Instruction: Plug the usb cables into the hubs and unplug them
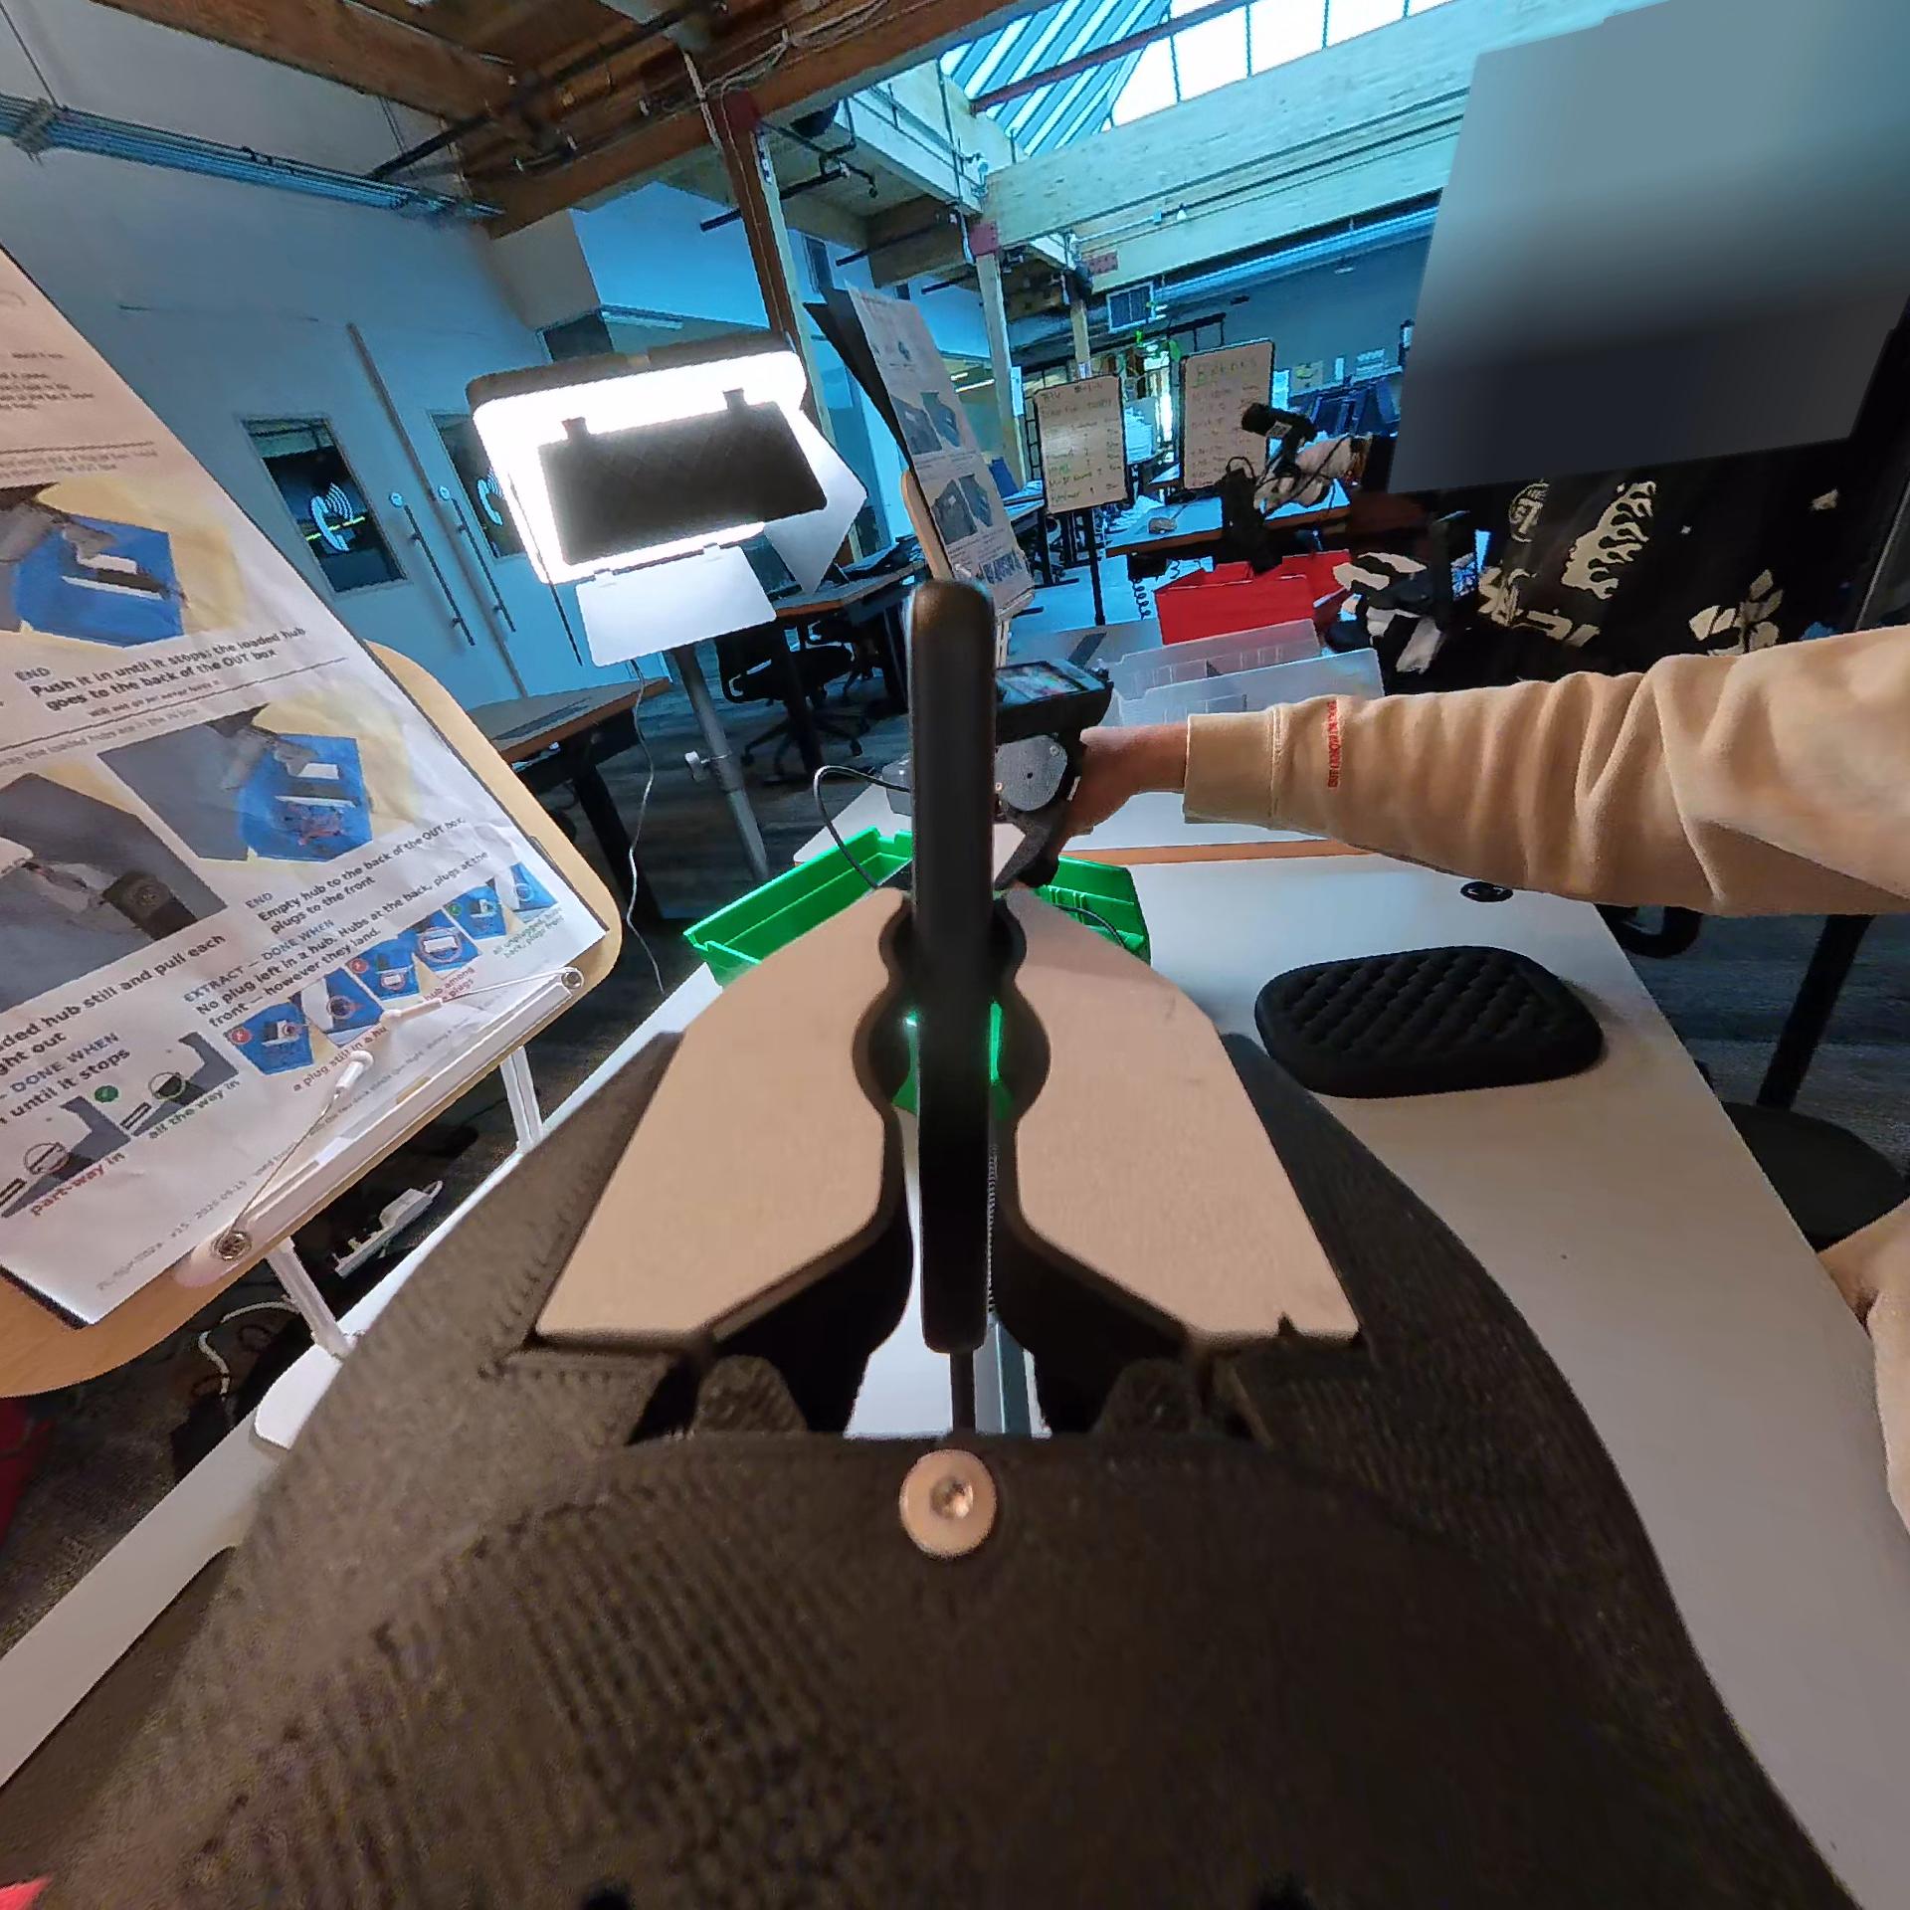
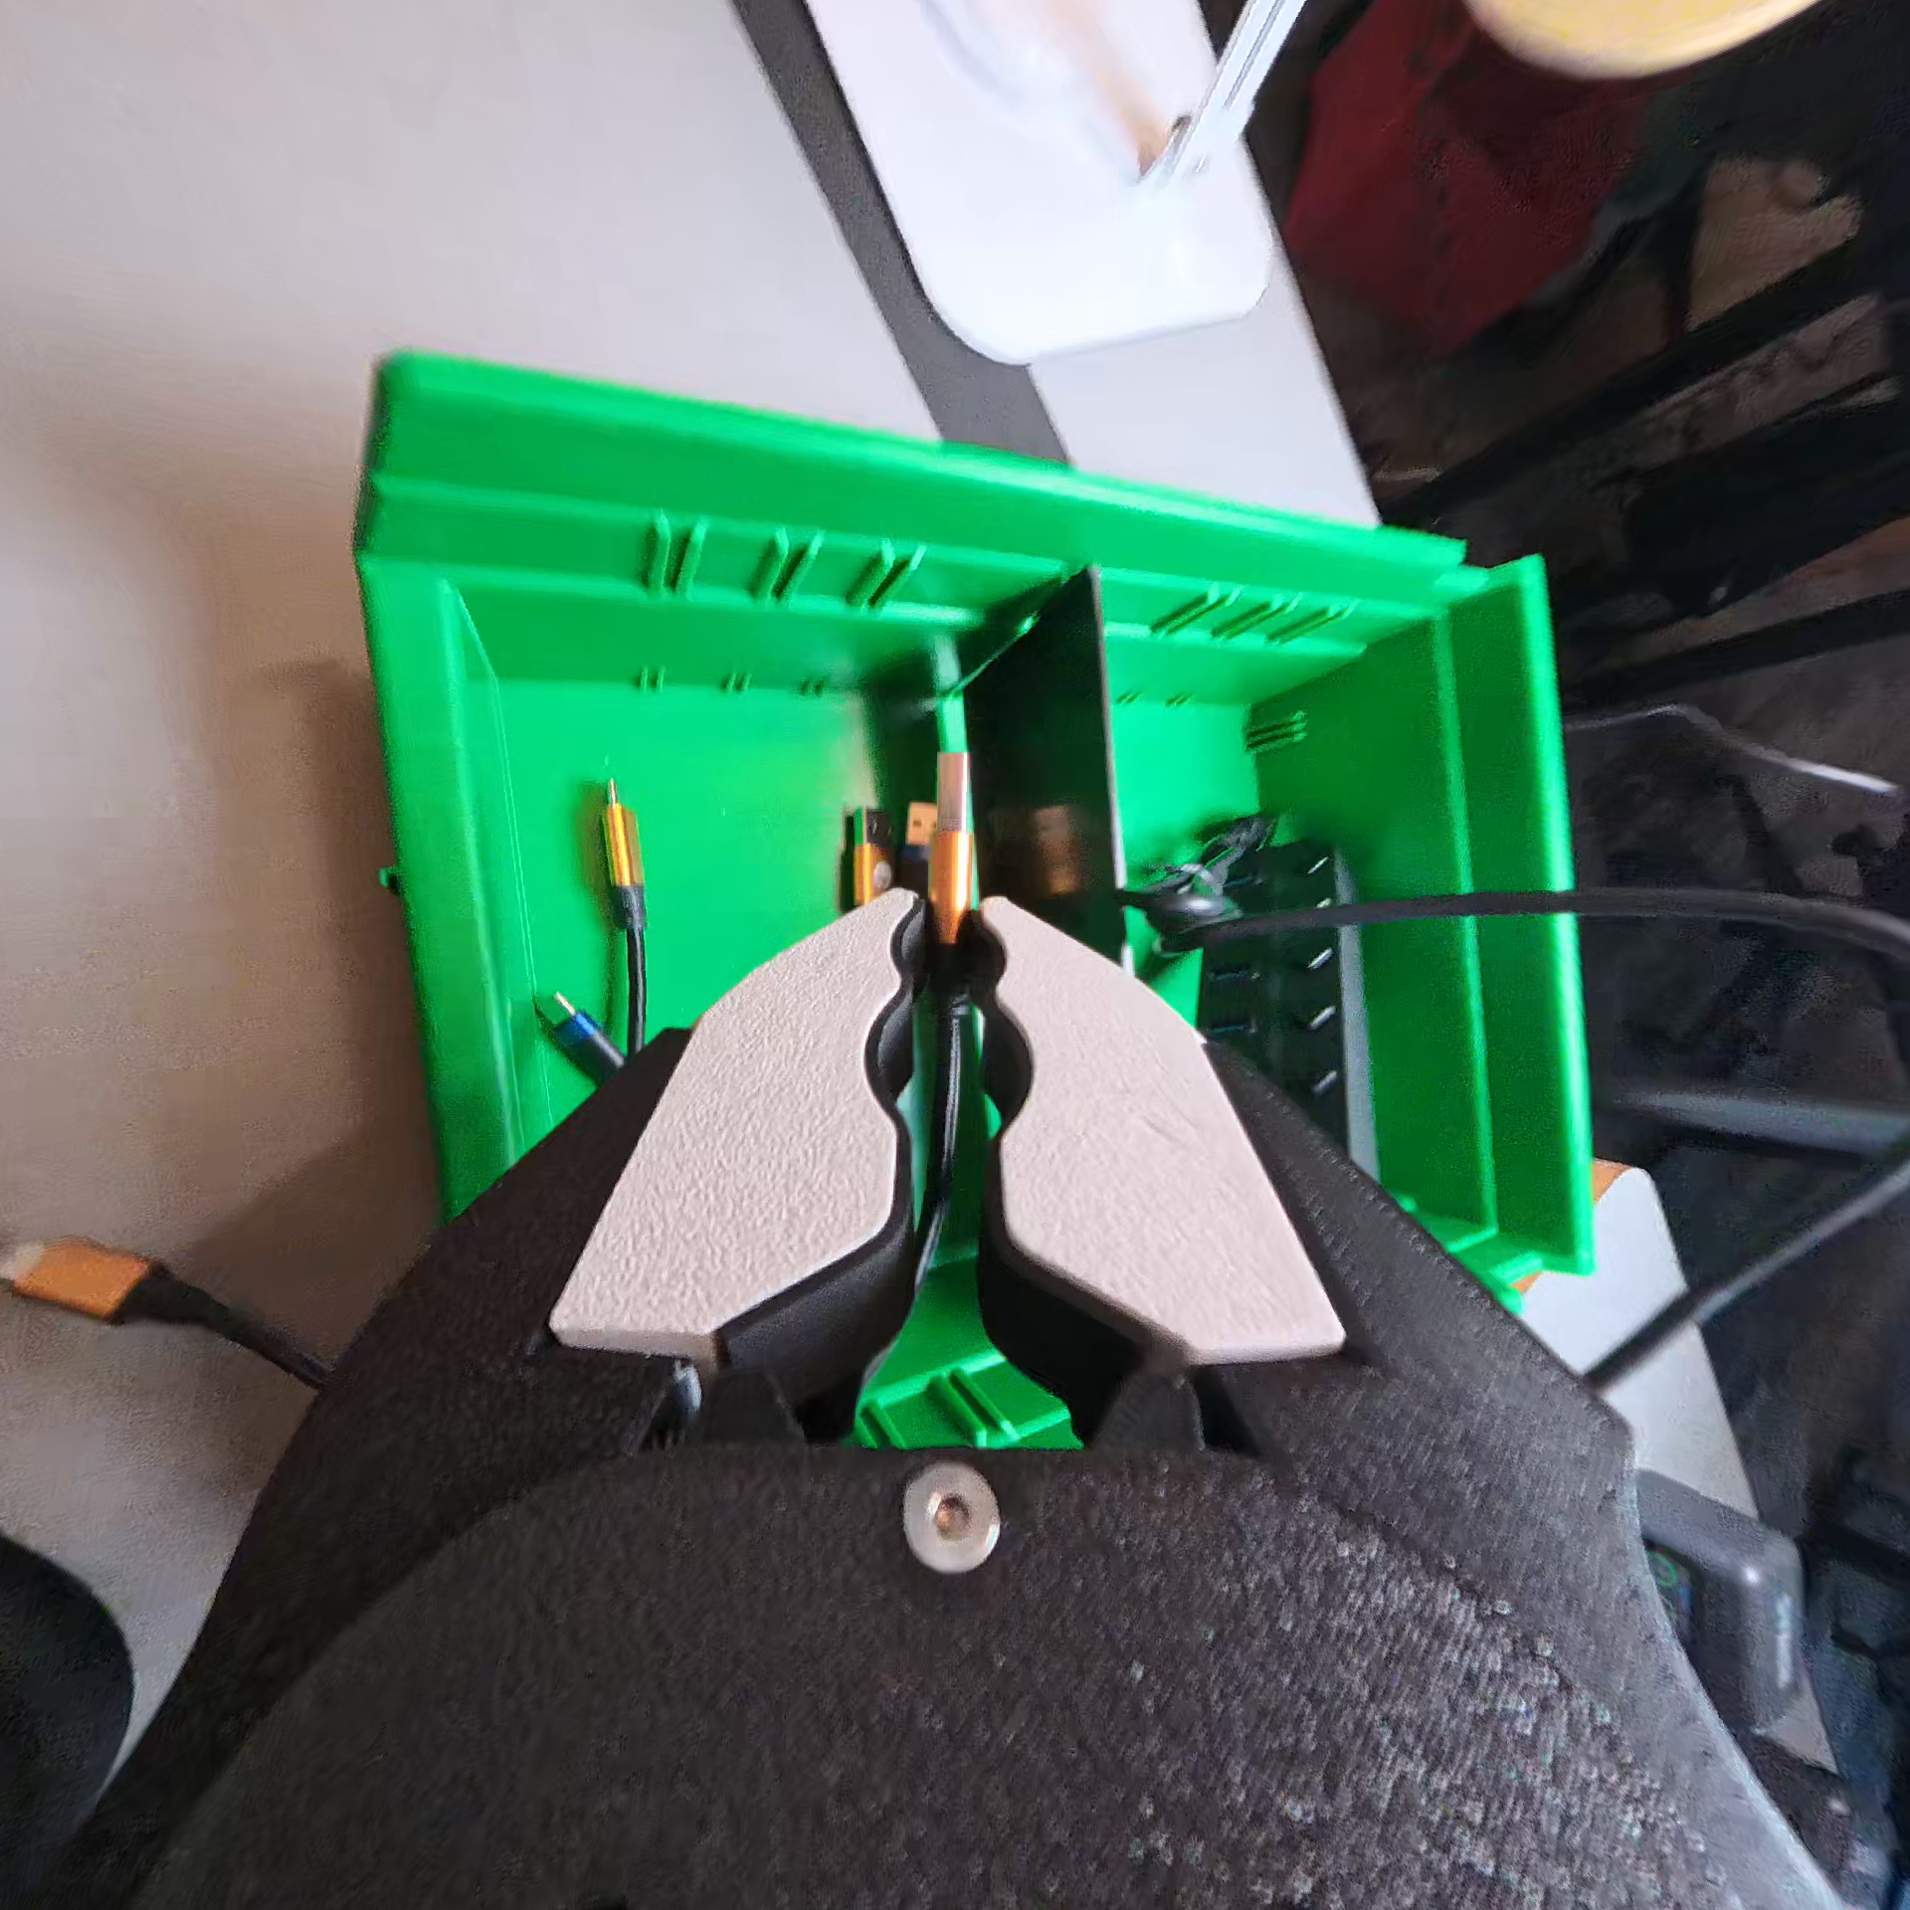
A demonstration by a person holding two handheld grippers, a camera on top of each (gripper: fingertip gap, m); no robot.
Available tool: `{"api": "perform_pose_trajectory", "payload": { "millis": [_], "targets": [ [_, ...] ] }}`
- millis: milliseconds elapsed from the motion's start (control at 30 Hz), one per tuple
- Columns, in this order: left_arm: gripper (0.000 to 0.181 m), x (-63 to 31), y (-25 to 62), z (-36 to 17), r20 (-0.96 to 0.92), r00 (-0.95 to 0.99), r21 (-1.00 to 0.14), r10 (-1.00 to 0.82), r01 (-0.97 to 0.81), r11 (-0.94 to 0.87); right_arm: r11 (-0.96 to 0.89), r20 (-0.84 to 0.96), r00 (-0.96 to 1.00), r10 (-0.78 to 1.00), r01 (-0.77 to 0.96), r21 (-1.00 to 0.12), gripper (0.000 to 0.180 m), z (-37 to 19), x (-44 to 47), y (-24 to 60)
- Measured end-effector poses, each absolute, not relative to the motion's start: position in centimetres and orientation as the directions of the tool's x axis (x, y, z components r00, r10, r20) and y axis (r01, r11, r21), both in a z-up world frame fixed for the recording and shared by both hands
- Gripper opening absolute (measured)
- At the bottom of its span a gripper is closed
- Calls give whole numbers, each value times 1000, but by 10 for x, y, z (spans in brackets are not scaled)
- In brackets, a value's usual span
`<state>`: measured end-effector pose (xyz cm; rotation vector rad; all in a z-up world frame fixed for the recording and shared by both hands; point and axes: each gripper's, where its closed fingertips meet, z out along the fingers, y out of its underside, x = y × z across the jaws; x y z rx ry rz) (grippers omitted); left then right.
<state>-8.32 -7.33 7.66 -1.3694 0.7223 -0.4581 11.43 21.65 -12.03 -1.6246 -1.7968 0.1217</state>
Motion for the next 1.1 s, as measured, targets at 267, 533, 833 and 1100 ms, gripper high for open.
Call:
{"api": "perform_pose_trajectory", "payload": {
  "millis": [267, 533, 833, 1100],
  "targets": [
    [12, -76, -67, 66, -190, 696, -982, -693, -130, 139, 136, 444, 11, 896, 945, -297, 9, -170, 129, 246],
    [12, -79, -61, 60, -175, 698, -985, -694, -131, 116, 117, 454, 91, 887, 905, -410, 35, -129, 123, 246],
    [12, -77, -62, 58, -173, 694, -985, -699, -132, 113, 424, 494, -313, 811, 897, -129, 45, -148, 154, 132],
    [12, -79, -67, 65, -166, 696, -986, -698, -110, 125, 430, 720, -362, 592, 898, 97, 23, -178, 192, 140]
  ]
}}
